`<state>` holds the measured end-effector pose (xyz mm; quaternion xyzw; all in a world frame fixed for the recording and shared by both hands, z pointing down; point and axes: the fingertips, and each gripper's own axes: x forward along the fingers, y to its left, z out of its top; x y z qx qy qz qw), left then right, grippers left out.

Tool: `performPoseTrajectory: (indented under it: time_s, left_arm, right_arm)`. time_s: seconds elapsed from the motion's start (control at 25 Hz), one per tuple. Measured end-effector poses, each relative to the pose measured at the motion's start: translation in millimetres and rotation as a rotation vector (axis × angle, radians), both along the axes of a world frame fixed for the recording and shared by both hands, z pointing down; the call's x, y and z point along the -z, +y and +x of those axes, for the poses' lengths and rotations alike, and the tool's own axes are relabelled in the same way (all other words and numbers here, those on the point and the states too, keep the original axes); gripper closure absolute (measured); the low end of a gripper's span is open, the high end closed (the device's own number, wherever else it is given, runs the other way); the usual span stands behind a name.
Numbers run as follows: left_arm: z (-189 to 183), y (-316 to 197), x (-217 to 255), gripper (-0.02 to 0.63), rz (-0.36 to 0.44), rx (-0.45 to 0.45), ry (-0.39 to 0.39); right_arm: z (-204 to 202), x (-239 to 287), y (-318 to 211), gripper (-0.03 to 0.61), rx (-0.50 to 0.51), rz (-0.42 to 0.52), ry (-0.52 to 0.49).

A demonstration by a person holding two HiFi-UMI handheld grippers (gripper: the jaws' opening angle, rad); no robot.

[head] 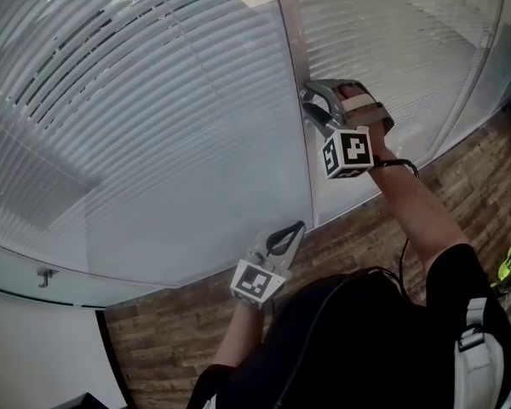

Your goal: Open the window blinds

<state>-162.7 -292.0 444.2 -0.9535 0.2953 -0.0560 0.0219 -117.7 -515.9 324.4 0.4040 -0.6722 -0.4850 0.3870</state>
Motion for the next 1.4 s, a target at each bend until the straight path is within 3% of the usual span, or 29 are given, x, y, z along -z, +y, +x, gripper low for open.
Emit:
performPoseTrajectory:
  time_s: [0.04, 0.08, 0.36, 0.8, 1.16, 1.4]
  left_arm:
    - [0, -1, 0, 0.609, 0.004, 0.000, 0.001]
    - [0, 0, 0, 0.609, 0.002, -0.001, 0.000]
    - [-2, 0, 2, 0.609, -0.007, 0.002, -0.007]
    - [-2, 1, -3, 0.609, -0.013, -0.003, -0.007]
    - [0, 0, -2, 0.609, -0.007, -0.007, -0.006]
    - [-1, 2, 1, 0.609, -0.017, -0.007, -0.017]
  right_arm:
    - [0, 0, -1, 0.375, -0.004, 0.005, 0.004]
    - [0, 1, -1, 0.448, -0.008, 0.010, 0.003]
    - [1, 2, -2, 0.449, -0.014, -0.012, -0.068]
    - [7, 14, -3, 0.449, -0.010, -0.213, -0.630]
    - [20, 5, -13, 0.448, -0.022, -0.380, -1.148]
    - [21, 9, -13, 0.448, -0.018, -0.450, -1.320]
